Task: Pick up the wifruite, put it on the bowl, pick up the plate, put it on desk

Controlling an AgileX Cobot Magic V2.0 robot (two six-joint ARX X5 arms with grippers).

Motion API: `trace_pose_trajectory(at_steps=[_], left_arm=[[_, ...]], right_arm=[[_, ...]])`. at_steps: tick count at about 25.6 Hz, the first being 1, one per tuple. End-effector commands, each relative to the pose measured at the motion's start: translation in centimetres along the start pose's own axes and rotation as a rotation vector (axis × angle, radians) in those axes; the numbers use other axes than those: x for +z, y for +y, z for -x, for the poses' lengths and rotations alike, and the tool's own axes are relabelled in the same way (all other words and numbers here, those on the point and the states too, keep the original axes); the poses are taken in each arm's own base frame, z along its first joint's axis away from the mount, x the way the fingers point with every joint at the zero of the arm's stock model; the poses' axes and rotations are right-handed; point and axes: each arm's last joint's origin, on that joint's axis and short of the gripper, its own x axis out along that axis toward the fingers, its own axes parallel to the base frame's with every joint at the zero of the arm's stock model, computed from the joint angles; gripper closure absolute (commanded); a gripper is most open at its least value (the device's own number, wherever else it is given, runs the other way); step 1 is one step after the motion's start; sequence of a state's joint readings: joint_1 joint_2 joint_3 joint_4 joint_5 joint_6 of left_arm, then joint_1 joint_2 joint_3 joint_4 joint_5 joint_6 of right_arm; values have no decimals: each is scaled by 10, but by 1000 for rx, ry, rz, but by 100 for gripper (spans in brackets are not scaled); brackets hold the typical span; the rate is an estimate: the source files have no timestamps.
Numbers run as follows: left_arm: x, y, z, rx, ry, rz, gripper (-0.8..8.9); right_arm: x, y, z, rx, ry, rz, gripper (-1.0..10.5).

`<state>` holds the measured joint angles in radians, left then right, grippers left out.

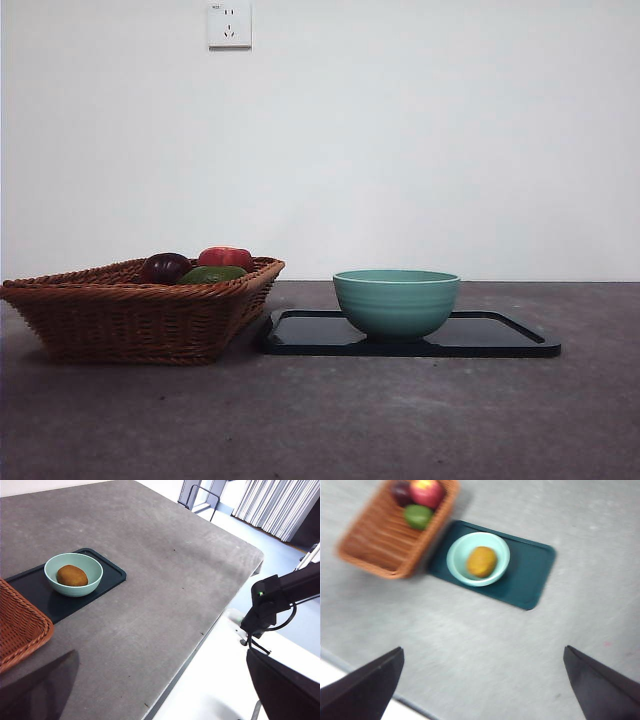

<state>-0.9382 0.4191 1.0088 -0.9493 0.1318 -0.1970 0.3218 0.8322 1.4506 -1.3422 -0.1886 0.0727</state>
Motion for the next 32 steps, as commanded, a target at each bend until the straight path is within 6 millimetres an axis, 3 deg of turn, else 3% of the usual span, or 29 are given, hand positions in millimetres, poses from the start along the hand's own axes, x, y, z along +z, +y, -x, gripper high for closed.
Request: trace_pose_trajectory(at_steps=[1,6,10,16,21,32], left_arm=[[4,-2,4,-16,-19,-7,285],[4,-2,4,-15,-19,5,285],[4,-2,4,-11,-20,95,285],[6,-1,-2,-2,3,193,287],[10,0,-20,20,67,260,288],[28,7,-104,113,304,375,292]], right_arm=[[-38,2,21,38,-2,-36,435],[-108,1,41,71,-130,-61,436],[-135,1,46,105,-191,-55,436],[-137,2,47,134,-193,-50,436],[-137,2,47,135,-193,-50,436],[-137,2,47,135,-193,-50,436]])
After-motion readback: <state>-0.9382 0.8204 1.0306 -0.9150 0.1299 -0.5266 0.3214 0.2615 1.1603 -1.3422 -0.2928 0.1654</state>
